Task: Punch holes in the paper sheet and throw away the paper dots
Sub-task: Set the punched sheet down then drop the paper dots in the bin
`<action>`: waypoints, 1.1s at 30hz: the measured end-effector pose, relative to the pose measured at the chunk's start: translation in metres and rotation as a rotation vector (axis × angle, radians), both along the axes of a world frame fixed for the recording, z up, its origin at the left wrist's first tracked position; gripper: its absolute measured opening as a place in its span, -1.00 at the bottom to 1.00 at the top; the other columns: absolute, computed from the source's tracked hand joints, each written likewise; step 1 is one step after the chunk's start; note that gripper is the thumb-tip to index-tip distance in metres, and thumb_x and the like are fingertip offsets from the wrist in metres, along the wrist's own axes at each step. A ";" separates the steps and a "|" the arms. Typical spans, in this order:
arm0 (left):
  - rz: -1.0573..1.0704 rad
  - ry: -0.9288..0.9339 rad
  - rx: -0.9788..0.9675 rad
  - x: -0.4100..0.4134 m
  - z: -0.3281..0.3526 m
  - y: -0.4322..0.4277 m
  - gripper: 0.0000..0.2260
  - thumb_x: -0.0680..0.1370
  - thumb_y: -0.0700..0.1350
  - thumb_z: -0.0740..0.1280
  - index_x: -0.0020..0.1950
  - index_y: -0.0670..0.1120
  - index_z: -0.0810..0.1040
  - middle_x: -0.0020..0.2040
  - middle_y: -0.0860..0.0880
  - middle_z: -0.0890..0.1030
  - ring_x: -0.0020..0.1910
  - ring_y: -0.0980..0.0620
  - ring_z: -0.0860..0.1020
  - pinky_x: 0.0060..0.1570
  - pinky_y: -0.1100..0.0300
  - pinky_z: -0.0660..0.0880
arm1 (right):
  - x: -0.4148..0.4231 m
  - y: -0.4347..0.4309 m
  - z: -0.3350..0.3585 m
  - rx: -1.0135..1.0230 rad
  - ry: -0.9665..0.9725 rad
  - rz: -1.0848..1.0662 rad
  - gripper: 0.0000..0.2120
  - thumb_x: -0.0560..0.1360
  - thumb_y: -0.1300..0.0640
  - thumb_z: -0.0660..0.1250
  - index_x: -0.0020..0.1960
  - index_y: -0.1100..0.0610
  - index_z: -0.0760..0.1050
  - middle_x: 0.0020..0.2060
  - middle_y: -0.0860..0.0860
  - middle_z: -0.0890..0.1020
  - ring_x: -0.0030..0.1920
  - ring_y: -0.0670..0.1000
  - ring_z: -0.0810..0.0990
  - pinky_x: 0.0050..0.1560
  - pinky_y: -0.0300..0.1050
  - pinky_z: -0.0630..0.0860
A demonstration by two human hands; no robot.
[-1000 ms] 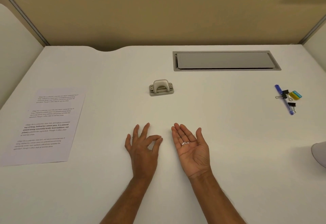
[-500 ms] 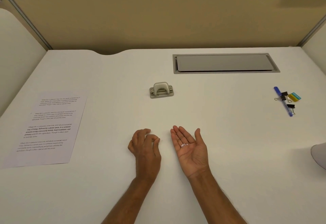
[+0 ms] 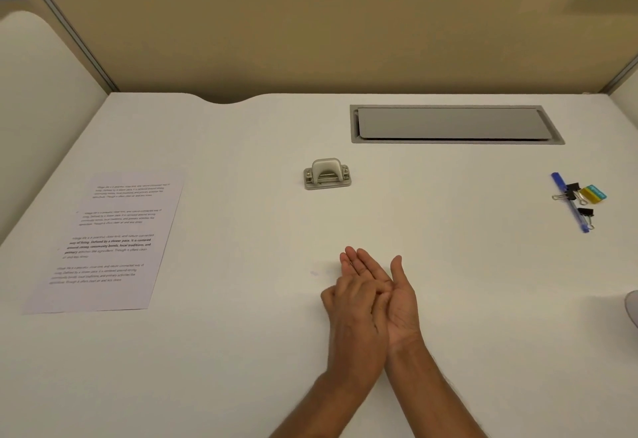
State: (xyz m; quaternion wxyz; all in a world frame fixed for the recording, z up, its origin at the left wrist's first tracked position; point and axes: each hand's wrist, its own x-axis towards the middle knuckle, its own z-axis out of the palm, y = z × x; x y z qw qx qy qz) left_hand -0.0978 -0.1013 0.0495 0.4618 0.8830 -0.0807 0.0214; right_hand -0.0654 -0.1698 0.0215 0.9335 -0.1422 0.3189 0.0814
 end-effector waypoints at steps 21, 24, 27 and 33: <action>0.409 0.059 0.037 0.044 -0.055 0.077 -0.85 0.48 -0.15 0.52 0.04 -0.07 0.71 -0.09 0.08 0.60 -0.01 0.05 0.50 0.16 0.08 0.43 | -0.004 -0.014 -0.005 0.085 -0.039 -0.150 -0.43 0.64 -0.09 0.21 0.09 0.47 0.61 0.24 0.35 0.58 0.25 0.32 0.59 0.19 0.22 0.56; 0.405 0.058 0.012 0.046 -0.055 0.076 -0.93 0.47 -0.18 0.52 -0.07 -0.04 0.72 -0.13 0.12 0.62 -0.01 0.05 0.50 0.14 0.11 0.39 | -0.004 -0.014 -0.004 0.091 -0.043 -0.148 -0.42 0.63 -0.09 0.22 0.08 0.47 0.62 0.24 0.36 0.58 0.23 0.33 0.60 0.19 0.22 0.56; 0.398 0.043 0.043 0.047 -0.054 0.075 -0.92 0.49 -0.21 0.50 -0.15 -0.02 0.70 -0.17 0.13 0.62 -0.03 0.04 0.49 0.08 0.19 0.28 | -0.003 -0.014 -0.003 0.103 -0.043 -0.152 -0.43 0.62 -0.09 0.23 0.08 0.47 0.62 0.23 0.35 0.59 0.22 0.33 0.60 0.19 0.22 0.56; 0.333 -0.008 0.256 0.052 -0.060 0.071 -0.80 0.52 -0.30 0.40 -0.20 -0.02 0.56 -0.19 0.08 0.56 -0.09 -0.03 0.45 -0.04 0.12 0.21 | -0.002 -0.011 0.001 0.097 -0.045 -0.152 -0.44 0.63 -0.10 0.22 0.24 0.43 0.49 0.23 0.35 0.59 0.21 0.32 0.62 0.18 0.21 0.56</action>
